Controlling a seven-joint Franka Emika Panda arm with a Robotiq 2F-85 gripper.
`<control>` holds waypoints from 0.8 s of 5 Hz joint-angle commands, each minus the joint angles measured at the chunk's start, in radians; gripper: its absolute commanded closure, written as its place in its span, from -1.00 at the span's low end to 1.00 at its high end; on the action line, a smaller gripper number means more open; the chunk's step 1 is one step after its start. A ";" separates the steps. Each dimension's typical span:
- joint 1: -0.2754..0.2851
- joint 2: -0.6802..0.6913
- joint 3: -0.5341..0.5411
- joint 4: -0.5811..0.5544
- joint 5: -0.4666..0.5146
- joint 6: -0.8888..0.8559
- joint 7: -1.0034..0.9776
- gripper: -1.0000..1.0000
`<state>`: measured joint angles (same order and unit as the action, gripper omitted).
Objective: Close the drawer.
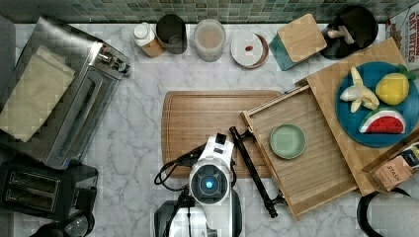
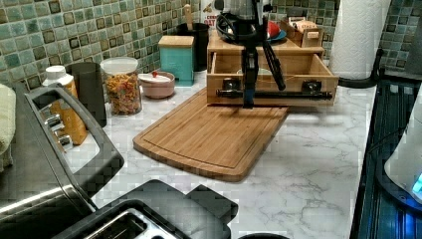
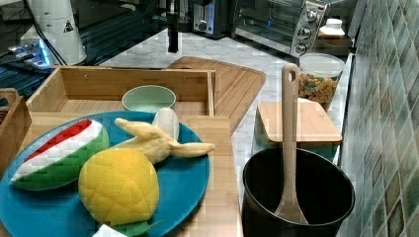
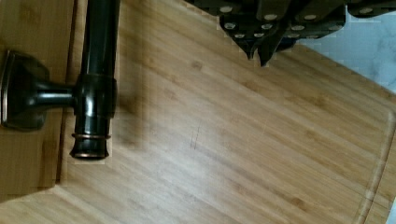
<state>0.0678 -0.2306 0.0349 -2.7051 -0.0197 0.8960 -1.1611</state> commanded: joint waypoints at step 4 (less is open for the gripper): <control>-0.120 0.002 -0.111 -0.080 -0.133 0.055 -0.134 1.00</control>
<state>0.0003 -0.2184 -0.0415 -2.7832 -0.1406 0.9380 -1.1680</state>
